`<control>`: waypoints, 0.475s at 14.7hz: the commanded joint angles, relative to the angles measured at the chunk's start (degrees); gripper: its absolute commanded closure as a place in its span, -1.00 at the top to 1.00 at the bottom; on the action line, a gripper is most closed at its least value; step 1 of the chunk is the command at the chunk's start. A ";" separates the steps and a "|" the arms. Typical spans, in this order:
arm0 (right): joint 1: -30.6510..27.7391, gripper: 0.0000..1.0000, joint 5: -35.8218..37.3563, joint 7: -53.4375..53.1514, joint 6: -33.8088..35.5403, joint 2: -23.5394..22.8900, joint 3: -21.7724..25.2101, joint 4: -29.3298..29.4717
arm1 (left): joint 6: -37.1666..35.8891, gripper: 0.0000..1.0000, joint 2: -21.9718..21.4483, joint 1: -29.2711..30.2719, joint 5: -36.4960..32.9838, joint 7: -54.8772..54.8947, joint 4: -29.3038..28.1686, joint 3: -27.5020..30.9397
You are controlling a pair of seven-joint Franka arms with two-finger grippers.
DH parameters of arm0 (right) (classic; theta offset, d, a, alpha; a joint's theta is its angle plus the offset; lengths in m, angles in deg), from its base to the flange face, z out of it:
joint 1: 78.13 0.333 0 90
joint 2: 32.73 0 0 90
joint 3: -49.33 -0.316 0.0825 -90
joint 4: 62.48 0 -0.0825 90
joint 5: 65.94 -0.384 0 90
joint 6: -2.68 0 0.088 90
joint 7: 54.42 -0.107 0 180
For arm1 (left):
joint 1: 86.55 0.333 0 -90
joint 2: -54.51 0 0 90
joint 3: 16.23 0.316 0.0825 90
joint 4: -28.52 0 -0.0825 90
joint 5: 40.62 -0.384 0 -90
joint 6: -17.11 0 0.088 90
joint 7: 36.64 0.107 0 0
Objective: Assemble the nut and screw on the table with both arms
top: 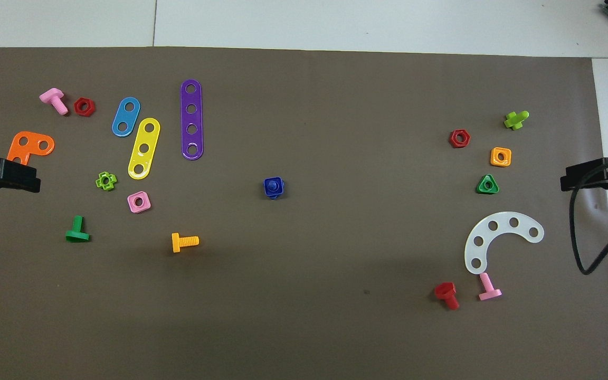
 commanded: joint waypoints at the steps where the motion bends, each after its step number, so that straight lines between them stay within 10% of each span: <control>1: -0.39 1.00 -0.70 -0.84 -0.54 1.27 -0.38 -1.50 | 0.28 1.00 -1.47 -0.19 -1.28 -0.65 -0.89 -0.42; 7: -0.39 1.00 -0.70 -0.84 -0.54 1.27 -0.38 -1.50 | 0.64 1.00 -1.47 -0.10 -1.28 -0.47 -0.89 -0.34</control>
